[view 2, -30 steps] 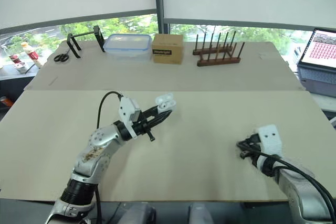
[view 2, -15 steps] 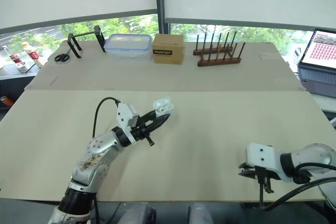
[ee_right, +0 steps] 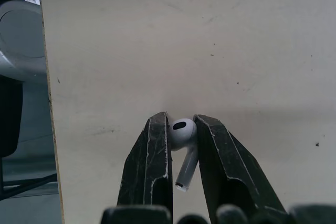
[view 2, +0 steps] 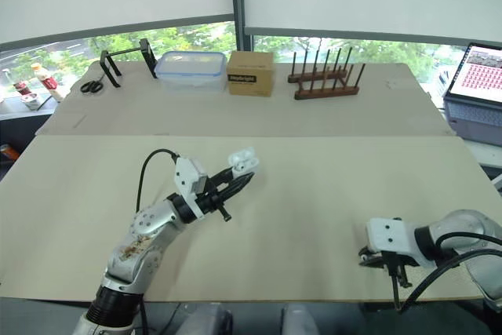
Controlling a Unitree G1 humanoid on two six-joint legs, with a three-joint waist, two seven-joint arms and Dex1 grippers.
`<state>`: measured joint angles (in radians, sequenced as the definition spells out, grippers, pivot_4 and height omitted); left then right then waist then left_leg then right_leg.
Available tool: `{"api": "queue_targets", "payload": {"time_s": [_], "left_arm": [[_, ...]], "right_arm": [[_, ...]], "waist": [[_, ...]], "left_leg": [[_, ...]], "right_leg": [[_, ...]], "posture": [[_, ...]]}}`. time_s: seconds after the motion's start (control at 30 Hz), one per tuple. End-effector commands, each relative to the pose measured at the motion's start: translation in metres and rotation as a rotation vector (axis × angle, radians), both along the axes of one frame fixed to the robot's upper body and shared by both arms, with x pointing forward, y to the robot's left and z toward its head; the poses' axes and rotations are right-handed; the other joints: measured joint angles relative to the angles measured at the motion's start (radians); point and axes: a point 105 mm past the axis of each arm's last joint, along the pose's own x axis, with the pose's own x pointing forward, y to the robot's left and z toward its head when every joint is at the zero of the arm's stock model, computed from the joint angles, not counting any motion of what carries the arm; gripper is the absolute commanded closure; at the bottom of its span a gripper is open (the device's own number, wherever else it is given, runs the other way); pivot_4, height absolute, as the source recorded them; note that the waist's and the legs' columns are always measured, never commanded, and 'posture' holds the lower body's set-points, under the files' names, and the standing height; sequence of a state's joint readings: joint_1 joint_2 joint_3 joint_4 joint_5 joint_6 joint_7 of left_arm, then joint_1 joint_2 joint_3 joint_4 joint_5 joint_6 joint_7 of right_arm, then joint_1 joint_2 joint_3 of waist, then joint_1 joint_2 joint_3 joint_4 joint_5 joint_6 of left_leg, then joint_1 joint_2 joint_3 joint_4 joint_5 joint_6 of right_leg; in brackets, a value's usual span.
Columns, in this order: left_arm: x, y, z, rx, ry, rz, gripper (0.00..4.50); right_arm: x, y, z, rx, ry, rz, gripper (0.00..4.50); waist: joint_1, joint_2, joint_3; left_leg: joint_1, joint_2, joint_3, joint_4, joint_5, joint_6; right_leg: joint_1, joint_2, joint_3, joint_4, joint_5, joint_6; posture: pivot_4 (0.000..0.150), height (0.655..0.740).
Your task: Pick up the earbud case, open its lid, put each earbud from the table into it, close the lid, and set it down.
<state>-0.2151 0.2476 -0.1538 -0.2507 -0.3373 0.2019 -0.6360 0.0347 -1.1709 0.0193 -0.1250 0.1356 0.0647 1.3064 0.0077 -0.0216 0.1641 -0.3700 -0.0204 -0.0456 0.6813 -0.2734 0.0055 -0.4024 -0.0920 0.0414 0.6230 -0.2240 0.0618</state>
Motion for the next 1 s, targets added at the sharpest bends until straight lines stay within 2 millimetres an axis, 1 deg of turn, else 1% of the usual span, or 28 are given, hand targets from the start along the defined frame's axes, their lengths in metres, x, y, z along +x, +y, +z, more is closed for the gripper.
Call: {"api": "queue_targets", "payload": {"time_s": [0.03, 0.07, 0.1, 0.27, 0.33, 0.4, 0.5, 0.6, 0.73, 0.83, 1.0], "left_arm": [[-0.004, -0.001, 0.01, -0.01, -0.036, -0.007, 3.91], [-0.004, -0.001, 0.009, -0.01, -0.036, -0.008, 3.91], [-0.004, -0.001, 0.009, -0.009, -0.035, -0.008, 3.91], [-0.004, -0.003, 0.009, -0.009, -0.032, -0.021, 3.91], [-0.005, -0.004, 0.009, -0.006, -0.031, -0.027, 3.91], [-0.005, -0.003, 0.008, -0.003, -0.028, -0.03, 3.91], [-0.004, -0.004, 0.006, 0.0, -0.021, -0.032, 3.91], [-0.005, -0.006, 0.005, -0.001, -0.016, -0.036, 3.91], [-0.005, -0.008, 0.004, -0.001, -0.015, -0.041, 3.91], [-0.005, -0.007, 0.004, 0.002, -0.014, -0.041, 3.91], [-0.004, -0.005, 0.004, 0.006, -0.012, -0.035, 3.91]], "right_arm": [[0.003, 0.001, -0.007, -0.001, 0.004, -0.027, 2.47], [0.005, 0.003, -0.005, 0.007, -0.01, -0.025, 2.2], [0.006, 0.006, -0.002, 0.023, -0.017, -0.026, 1.84], [0.008, 0.015, 0.016, 0.074, -0.045, -0.038, 1.83], [0.004, 0.017, 0.025, 0.07, -0.05, -0.042, 1.83], [0.0, 0.015, 0.03, 0.04, -0.043, -0.064, 1.83], [-0.003, 0.003, 0.029, -0.079, -0.047, -0.12, 1.83], [-0.001, -0.002, 0.026, -0.149, -0.066, -0.168, 1.83], [0.001, 0.003, 0.019, -0.173, -0.059, -0.18, 1.83], [0.003, 0.001, 0.012, -0.196, -0.048, -0.172, 1.83], [0.008, 0.005, 0.011, -0.194, -0.036, -0.148, 1.83]], "waist": [[0.0, -0.001, 0.0], [0.0, -0.001, 0.0], [0.0, -0.001, 0.0], [-0.001, -0.001, 0.0], [0.001, 0.0, 0.0], [0.004, 0.0, 0.0], [0.006, 0.0, 0.0], [0.004, 0.0, 0.0], [0.002, 0.0, 0.0], [0.003, 0.0, 0.0], [0.002, -0.001, 0.0]], "left_leg": [[0.0, 0.0, 0.0, 0.0, 0.0, 0.0], [0.0, 0.0, 0.0, 0.0, 0.0, 0.0], [0.0, 0.0, 0.0, 0.0, 0.0, 0.0], [0.0, 0.0, -0.001, 0.0, 0.0, 0.0], [0.0, 0.0, -0.002, -0.001, 0.0, 0.0], [0.0, 0.0, -0.003, -0.001, 0.0, 0.0], [-0.001, -0.001, -0.003, 0.0, 0.0, 0.0], [-0.001, -0.001, -0.002, 0.0, 0.0, 0.0], [-0.001, 0.0, -0.002, 0.0, 0.0, 0.0], [-0.001, 0.0, -0.002, 0.0, 0.0, 0.0], [-0.001, -0.001, -0.001, 0.0, 0.0, 0.0]], "right_leg": [[0.0, 0.0, 0.0, 0.0, 0.0, 0.0], [0.0, 0.0, 0.0, 0.0, 0.0, 0.0], [0.0, 0.0, 0.0, 0.0, 0.0, 0.0], [0.0, 0.0, 0.0, 0.0, 0.0, 0.0], [-0.001, 0.0, 0.0, 0.0, 0.0, 0.0], [-0.001, 0.0, 0.001, 0.001, 0.0, 0.0], [-0.001, -0.001, 0.0, 0.0, 0.0, 0.0], [-0.001, -0.001, 0.0, 0.0, 0.0, 0.0], [-0.001, 0.0, 0.0, 0.0, 0.0, 0.0], [-0.001, 0.0, 0.0, 0.0, 0.0, 0.0], [-0.001, -0.001, 0.0, 0.0, 0.0, 0.0]], "posture": [[0.15, 0.74], [0.15, 0.74], [0.15, 0.74], [0.15, 0.74], [0.15, 0.74], [0.15, 0.74], [0.15, 0.74], [0.15, 0.74], [0.15, 0.74], [0.15, 0.74], [0.15, 0.74]]}}
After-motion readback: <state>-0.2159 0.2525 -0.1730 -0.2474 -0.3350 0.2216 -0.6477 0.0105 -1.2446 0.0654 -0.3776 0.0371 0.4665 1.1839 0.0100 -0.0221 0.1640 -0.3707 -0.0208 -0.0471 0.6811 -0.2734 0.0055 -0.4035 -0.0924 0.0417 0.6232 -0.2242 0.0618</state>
